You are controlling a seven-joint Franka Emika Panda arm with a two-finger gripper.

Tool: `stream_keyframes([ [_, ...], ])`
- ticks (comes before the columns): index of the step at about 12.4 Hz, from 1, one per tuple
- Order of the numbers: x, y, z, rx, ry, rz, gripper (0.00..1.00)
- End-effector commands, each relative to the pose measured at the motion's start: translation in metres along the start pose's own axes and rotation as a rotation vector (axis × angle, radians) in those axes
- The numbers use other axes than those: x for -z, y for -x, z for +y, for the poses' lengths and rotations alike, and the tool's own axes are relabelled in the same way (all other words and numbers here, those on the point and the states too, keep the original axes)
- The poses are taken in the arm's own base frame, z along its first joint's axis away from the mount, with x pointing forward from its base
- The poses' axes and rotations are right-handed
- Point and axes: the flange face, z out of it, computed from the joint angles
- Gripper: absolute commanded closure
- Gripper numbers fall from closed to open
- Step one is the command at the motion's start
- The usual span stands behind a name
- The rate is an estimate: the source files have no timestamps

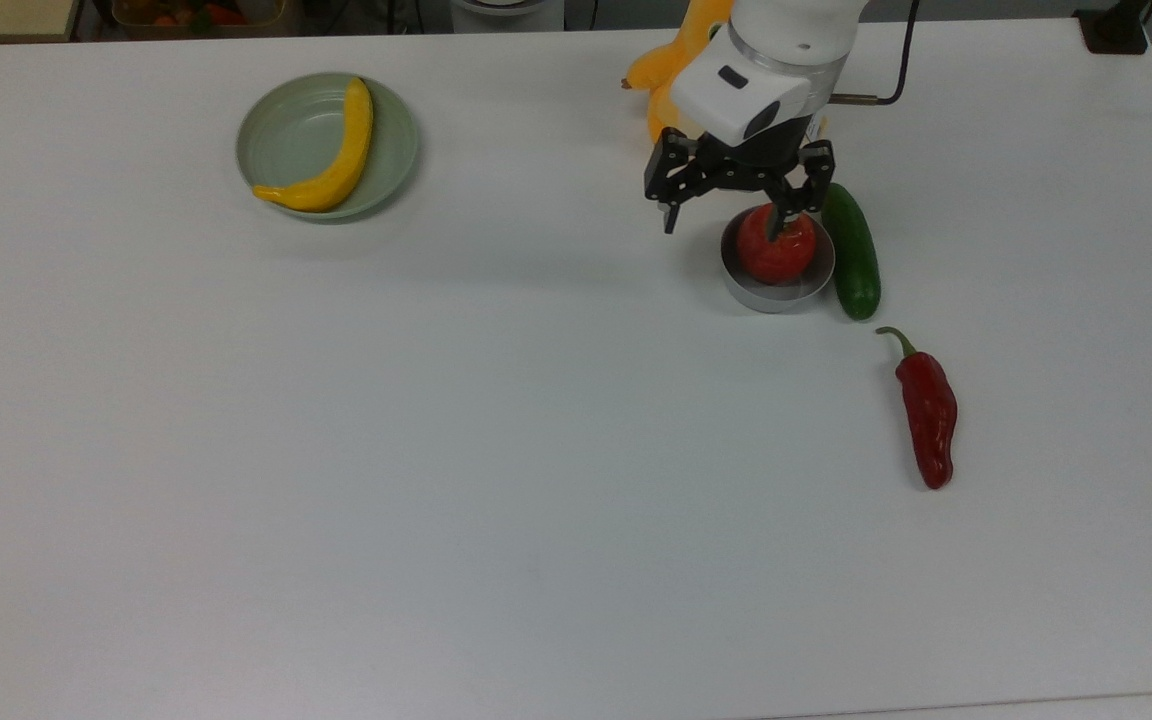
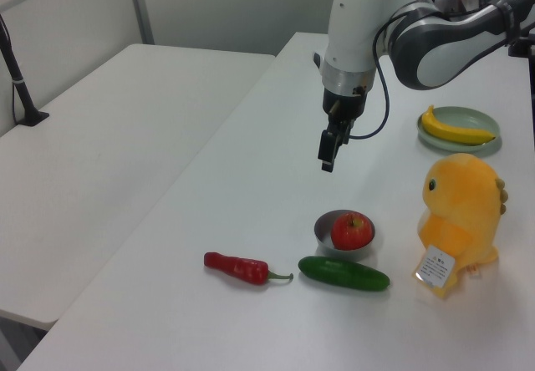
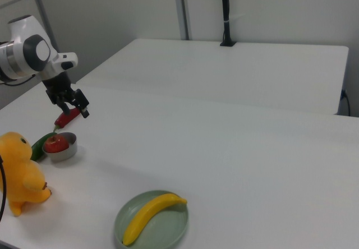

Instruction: Put the cucumber on the left side of the bowl

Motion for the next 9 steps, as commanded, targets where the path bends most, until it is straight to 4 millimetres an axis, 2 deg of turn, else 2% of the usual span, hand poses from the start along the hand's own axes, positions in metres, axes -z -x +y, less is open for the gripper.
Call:
stream_keyframes([
  [1, 0.020, -0.002, 0.044, 0.000, 0.061, -0.052, 0.00],
  [5, 0.077, -0.003, 0.127, -0.045, -0.034, -0.085, 0.00],
  [6, 0.097, -0.001, 0.156, -0.099, -0.070, -0.069, 0.00],
  [7, 0.106, -0.001, 0.182, -0.117, -0.085, -0.063, 0.00],
  [9, 0.112, 0.000, 0.210, -0.125, -0.124, -0.058, 0.00],
])
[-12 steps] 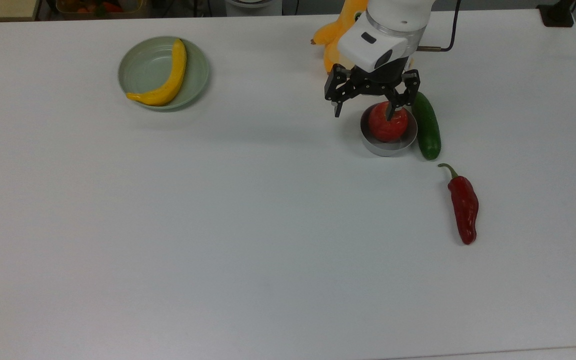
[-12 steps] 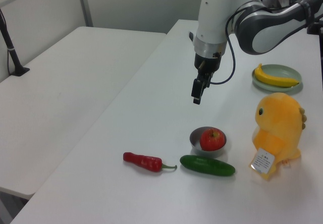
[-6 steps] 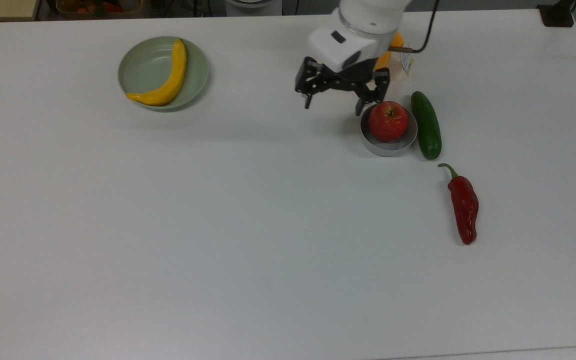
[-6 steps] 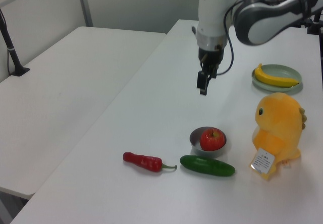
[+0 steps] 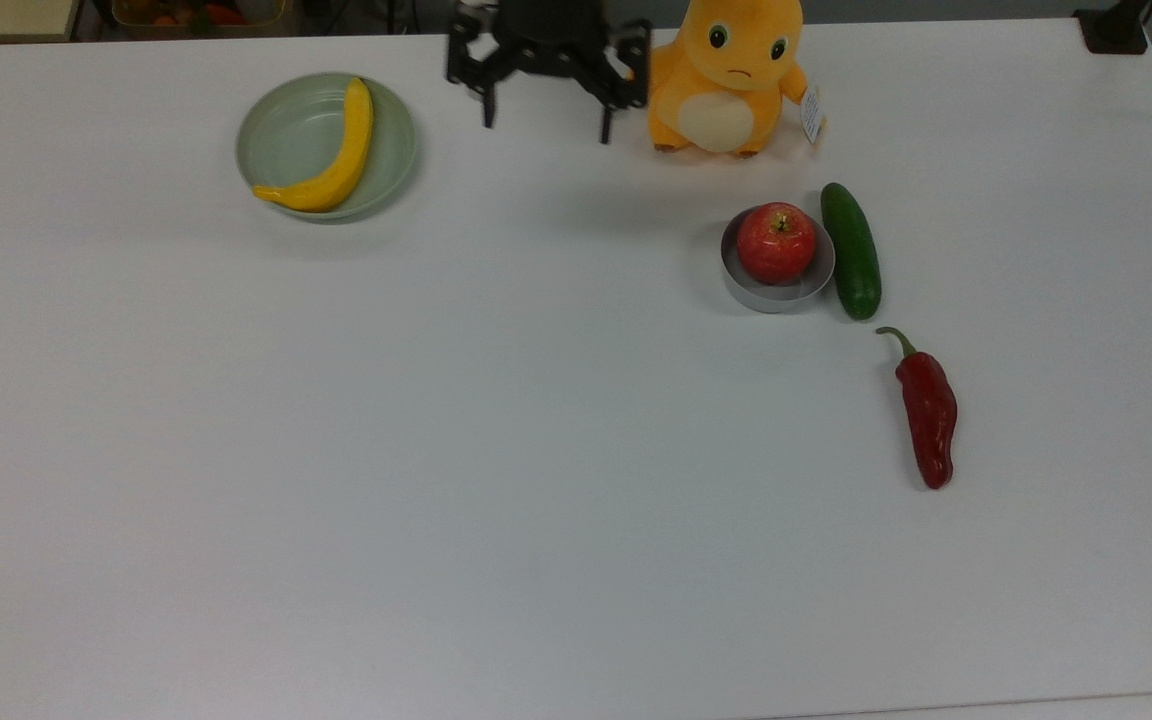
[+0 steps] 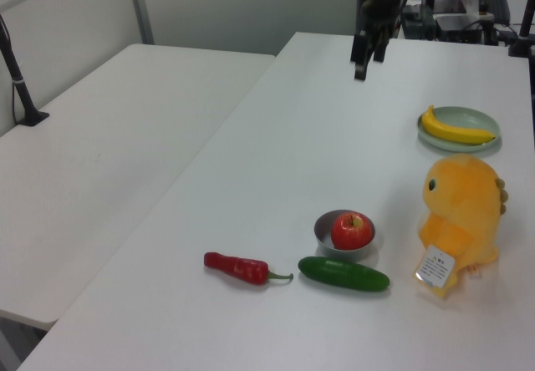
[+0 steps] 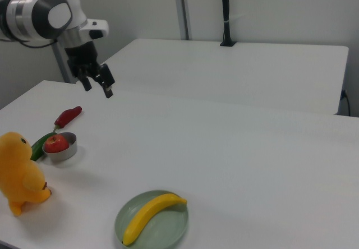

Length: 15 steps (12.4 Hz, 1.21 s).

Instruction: Put the cucumber on the left side of the bowl

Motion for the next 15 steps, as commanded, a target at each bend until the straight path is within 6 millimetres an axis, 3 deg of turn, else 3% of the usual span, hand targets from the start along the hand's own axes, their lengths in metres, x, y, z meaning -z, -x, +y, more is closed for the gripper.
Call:
stream_keyframes([
  [1, 0.009, 0.004, 0.038, -0.018, -0.049, -0.011, 0.00],
  [4, -0.003, 0.002, 0.049, -0.051, -0.086, -0.011, 0.00],
  [15, -0.013, 0.008, 0.039, 0.021, -0.025, -0.048, 0.00],
])
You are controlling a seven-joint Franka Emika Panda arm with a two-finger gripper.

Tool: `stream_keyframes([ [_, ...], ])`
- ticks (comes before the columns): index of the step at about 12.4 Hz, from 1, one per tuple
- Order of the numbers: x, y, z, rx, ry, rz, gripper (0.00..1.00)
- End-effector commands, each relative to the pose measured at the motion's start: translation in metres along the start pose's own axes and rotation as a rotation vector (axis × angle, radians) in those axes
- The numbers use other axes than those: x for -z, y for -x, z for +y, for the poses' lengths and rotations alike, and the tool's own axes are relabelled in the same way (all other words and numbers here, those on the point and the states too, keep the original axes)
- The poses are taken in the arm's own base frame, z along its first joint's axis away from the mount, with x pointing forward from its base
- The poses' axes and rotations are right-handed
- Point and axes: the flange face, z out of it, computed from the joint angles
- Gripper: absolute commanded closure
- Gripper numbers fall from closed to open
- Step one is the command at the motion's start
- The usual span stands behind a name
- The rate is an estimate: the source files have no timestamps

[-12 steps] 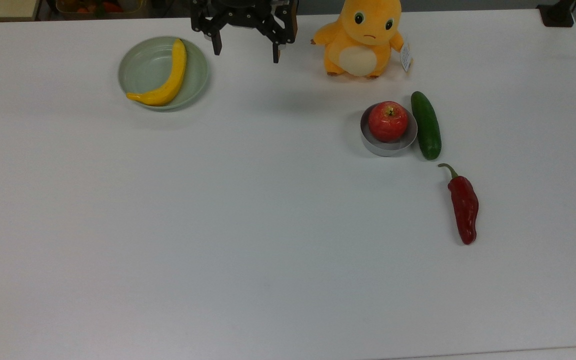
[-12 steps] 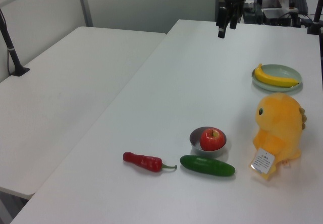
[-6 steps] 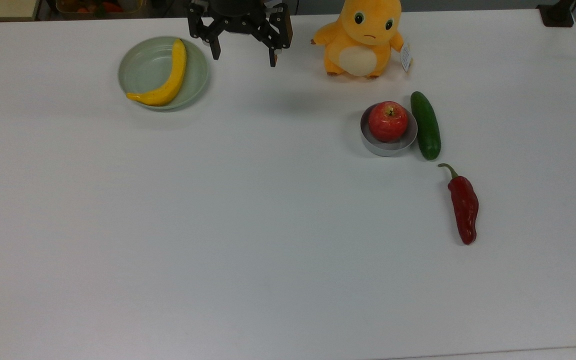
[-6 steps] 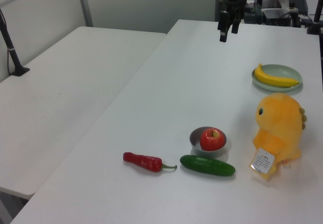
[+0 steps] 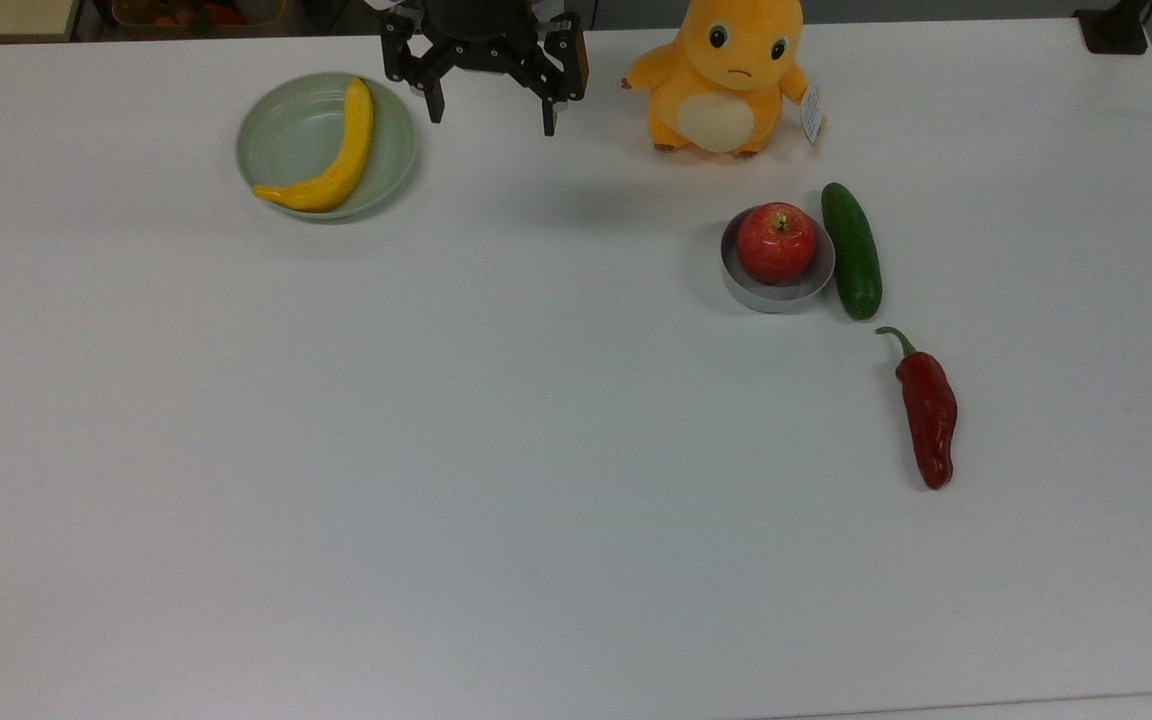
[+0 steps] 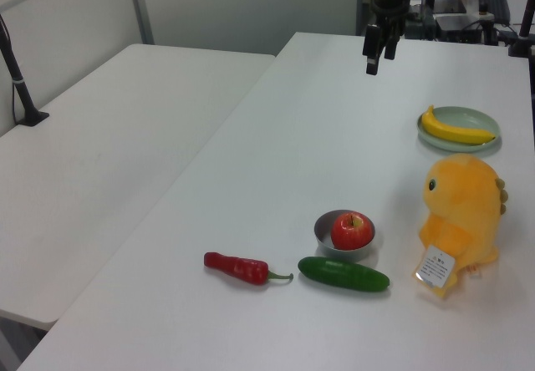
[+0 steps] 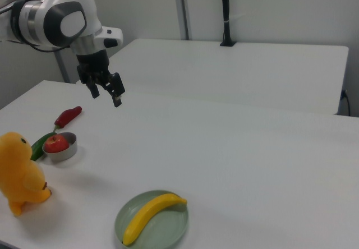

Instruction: Put the cucumber on the left side of the bowl

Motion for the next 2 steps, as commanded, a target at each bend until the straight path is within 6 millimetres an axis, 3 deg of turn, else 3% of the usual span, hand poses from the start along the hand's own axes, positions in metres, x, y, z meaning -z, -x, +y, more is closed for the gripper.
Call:
stream_keyframes([
  [1, -0.0014, 0.0062, -0.0036, 0.030, 0.017, -0.010, 0.00],
  [2, -0.0007, 0.0058, -0.0027, 0.029, 0.017, -0.008, 0.00],
])
